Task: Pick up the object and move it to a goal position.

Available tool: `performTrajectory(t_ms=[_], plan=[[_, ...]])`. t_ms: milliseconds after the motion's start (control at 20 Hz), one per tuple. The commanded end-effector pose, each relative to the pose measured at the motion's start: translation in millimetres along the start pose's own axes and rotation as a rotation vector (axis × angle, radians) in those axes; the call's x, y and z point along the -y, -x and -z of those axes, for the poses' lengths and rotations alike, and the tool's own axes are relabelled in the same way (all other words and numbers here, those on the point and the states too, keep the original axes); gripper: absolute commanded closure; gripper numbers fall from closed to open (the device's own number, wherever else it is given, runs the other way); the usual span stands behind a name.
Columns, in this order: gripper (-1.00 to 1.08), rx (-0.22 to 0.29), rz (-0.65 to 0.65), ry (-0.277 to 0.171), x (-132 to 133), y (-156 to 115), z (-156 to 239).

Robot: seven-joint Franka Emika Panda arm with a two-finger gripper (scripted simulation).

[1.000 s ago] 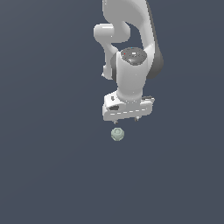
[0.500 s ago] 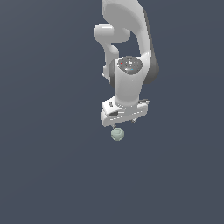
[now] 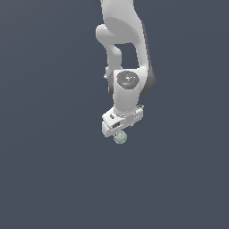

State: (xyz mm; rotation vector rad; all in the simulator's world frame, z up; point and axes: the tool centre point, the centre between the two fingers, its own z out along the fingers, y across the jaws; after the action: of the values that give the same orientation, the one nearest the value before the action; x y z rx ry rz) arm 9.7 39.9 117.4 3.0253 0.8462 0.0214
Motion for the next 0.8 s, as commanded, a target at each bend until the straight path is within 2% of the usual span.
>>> performTrajectory(t_ms=[0, 400, 750], plan=[[-0.92, 0.004, 0.053, -0.001, -2, 3, -8], [-0.92, 0.012, 0.153, -0.004, -5, 8, -25], [-0.92, 0.013, 0.165, -0.005, -5, 9, -28]])
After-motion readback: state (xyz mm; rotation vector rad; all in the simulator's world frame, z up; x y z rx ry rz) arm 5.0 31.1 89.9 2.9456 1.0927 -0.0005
